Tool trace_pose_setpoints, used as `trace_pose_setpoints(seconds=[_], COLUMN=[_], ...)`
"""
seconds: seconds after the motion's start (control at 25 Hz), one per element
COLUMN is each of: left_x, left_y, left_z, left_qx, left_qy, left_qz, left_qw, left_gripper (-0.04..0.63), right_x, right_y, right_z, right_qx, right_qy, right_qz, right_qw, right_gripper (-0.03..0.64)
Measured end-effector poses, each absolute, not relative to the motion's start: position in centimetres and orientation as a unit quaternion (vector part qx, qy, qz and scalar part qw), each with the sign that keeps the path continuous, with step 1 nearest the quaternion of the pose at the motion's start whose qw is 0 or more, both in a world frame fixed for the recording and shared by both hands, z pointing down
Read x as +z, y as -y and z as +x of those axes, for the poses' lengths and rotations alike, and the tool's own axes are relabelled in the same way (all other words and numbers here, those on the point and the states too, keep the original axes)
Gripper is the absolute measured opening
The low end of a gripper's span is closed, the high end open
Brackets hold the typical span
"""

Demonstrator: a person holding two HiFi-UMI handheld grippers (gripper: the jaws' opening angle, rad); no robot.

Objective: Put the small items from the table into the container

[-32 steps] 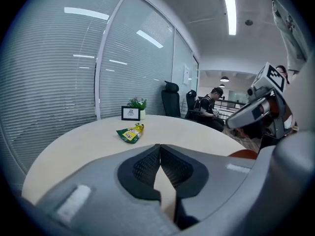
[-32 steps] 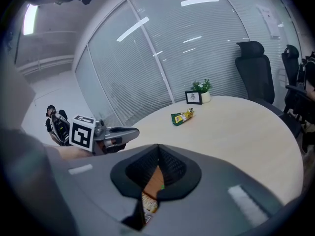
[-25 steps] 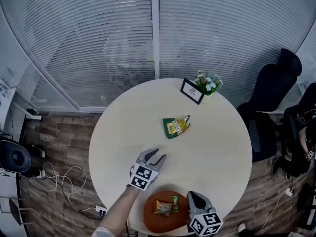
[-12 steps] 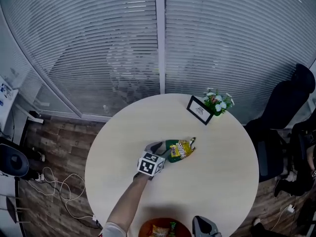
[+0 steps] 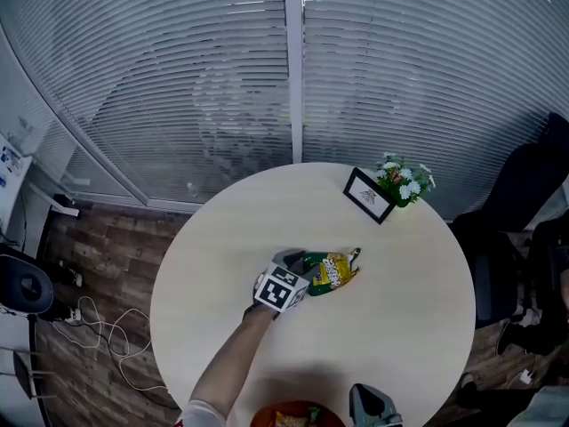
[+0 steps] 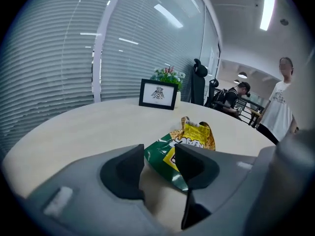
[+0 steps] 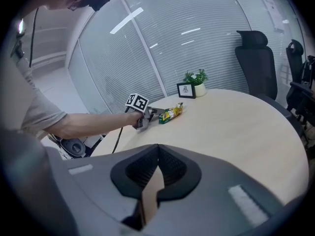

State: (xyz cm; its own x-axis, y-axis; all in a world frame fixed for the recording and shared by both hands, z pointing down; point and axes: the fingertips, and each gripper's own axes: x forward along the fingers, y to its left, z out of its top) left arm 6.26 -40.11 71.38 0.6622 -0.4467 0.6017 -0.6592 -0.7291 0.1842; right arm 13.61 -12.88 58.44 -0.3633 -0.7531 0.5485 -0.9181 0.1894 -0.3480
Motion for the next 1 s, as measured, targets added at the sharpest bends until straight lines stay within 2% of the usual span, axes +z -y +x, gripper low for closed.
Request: trace_pose_setpoints(seconds=[0.08,0.16,0.44,1.0], left_x=[71.7,71.3,70.7,60.8], left_y=[40.3,40.5,38.0,31.5], left_z=[6.2,6.0,7.7,6.9], left_qx=[0.279,0.274,0.267,0.217], left_qy=[0.317,0.328,0.3,0.282], left_qz=[0.885,0.884,0.902,0.932], left_qw=[0.196,0.189,0.157,0.065], left_gripper=[0.173,0.006,-0.003,-0.003], right_x=[58.7,58.9,58.6,58.3], right_y=[13.7,14.5,19.0,19.1], right_z=[13.8,14.0,14.5,12.8], right_qx=[0.321,0.319,0.28,0.268], right_qy=[0.761,0.762,0.779,0.79], right_qz=[0.549,0.548,0.541,0.533], right_qw=[0.13,0.133,0.151,0.143], right_gripper=[0.003,0.003,0.003,0.003])
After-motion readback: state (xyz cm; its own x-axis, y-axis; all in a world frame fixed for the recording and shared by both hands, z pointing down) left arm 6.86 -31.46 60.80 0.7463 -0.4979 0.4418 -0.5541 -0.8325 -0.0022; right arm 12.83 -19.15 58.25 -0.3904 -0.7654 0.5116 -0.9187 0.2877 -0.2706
